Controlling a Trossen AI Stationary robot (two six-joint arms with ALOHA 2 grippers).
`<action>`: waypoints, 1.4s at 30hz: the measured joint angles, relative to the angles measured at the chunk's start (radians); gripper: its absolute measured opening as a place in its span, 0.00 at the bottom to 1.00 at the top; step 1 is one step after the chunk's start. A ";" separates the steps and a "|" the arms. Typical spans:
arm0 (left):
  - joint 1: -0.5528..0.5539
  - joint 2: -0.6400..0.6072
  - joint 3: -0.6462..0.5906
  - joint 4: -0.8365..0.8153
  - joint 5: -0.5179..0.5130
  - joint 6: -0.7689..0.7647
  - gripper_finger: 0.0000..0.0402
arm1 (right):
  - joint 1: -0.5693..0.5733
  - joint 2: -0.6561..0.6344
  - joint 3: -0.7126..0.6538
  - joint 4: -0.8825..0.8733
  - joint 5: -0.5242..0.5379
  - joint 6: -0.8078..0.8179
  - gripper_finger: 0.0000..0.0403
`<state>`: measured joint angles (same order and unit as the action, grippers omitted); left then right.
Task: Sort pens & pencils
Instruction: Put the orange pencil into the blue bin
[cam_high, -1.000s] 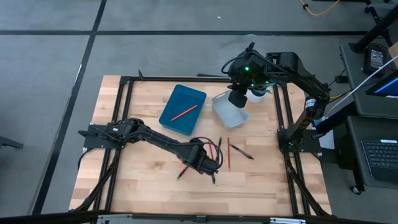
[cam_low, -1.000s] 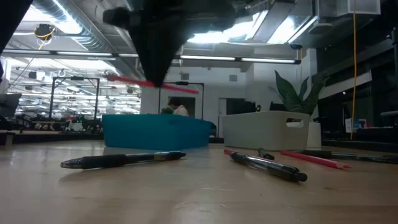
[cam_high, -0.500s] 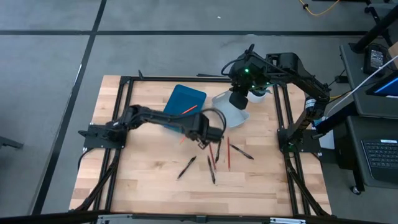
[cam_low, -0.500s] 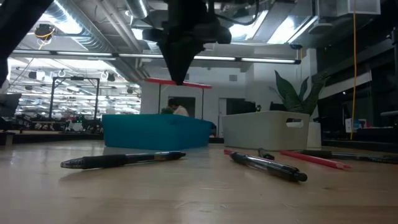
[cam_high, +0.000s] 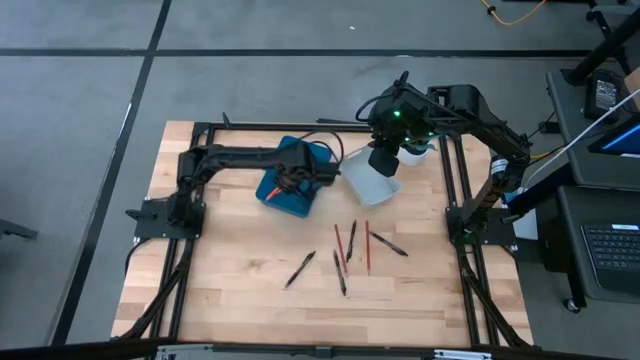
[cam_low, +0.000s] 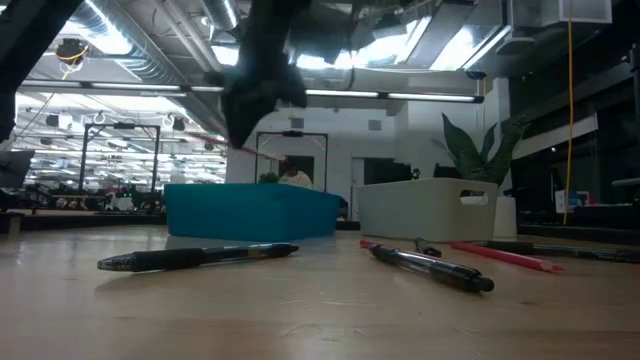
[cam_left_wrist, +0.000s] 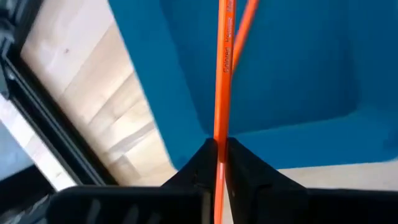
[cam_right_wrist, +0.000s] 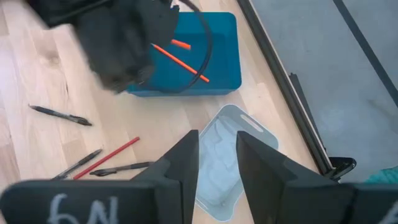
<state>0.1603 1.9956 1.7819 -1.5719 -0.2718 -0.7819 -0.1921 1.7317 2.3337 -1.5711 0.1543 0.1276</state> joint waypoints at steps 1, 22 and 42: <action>0.016 -0.007 -0.020 0.002 0.004 0.008 0.04 | 0.000 0.000 0.000 0.000 0.000 0.000 0.27; 0.216 -0.017 -0.064 0.247 0.086 0.235 0.06 | 0.000 0.000 0.000 0.011 0.002 0.055 0.27; 0.226 0.025 -0.209 0.386 0.140 0.242 0.05 | 0.000 0.000 0.000 0.011 0.001 0.107 0.27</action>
<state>0.3863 2.0205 1.5730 -1.1861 -0.1321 -0.5396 -0.1925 1.7317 2.3337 -1.5602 0.1555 0.2348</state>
